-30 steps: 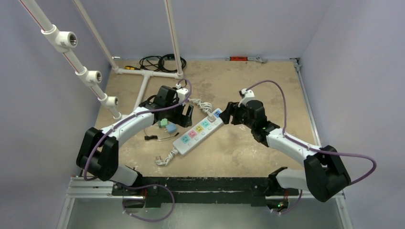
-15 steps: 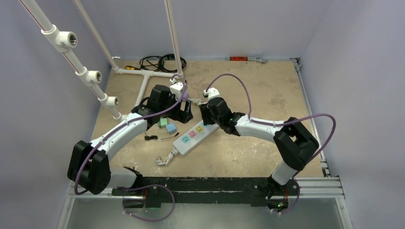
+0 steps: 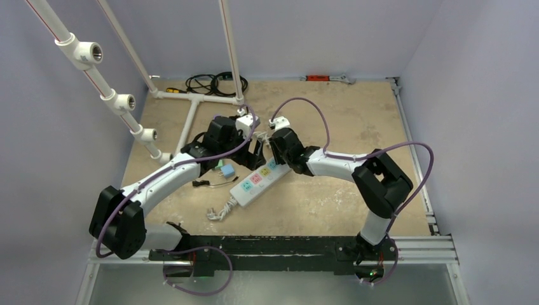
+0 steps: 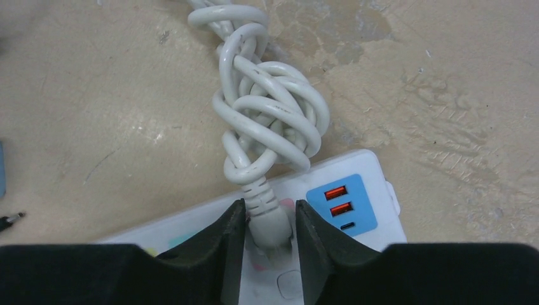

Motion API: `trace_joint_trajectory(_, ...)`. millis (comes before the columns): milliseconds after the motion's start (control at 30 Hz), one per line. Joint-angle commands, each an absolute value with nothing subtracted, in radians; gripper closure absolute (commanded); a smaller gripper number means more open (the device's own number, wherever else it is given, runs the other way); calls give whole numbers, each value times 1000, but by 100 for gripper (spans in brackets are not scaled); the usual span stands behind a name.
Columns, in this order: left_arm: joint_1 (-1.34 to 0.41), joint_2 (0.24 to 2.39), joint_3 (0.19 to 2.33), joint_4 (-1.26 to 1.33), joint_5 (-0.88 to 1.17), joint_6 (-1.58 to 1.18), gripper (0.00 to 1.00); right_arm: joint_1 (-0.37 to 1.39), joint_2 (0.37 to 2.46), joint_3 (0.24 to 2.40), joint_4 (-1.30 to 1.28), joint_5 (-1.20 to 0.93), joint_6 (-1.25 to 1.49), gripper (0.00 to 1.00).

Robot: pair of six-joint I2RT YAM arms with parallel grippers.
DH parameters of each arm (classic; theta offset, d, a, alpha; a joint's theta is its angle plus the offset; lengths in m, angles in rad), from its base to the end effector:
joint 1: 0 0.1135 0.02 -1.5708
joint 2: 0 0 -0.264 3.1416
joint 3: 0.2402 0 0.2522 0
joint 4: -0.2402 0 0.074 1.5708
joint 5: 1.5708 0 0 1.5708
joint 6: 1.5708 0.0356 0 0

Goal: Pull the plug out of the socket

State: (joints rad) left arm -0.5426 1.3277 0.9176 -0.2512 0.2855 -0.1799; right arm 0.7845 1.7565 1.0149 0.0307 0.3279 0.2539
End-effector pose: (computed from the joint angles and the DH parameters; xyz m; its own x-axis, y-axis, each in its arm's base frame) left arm 0.2435 -0.1585 0.2607 -0.6402 0.1855 -0.7455 0.5806 0.7523 -0.3114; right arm 0.2710 0.2543 0.1815 -0.5716 -0.2346 -0.7863 -0.3642 0.9312 -0.0131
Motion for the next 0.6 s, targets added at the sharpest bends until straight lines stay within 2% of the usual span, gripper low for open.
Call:
trace_joint_trajectory(0,-593,1319,900,-192,324,-141,16,783,1761,1052,30,339,260,73)
trace_joint_trajectory(67,-609,1332,893,-183,322,-137,16,775,1758,1044,10,372,280,87)
trace_joint_trajectory(200,-640,1377,882,-165,277,-135,15,693,1702,975,12,307,319,100)
trace_joint_trajectory(400,-699,1459,883,-124,230,-79,14,624,1607,890,51,215,304,100)
trace_joint_trajectory(567,-734,1435,838,-55,209,38,14,618,1599,881,71,148,277,100)
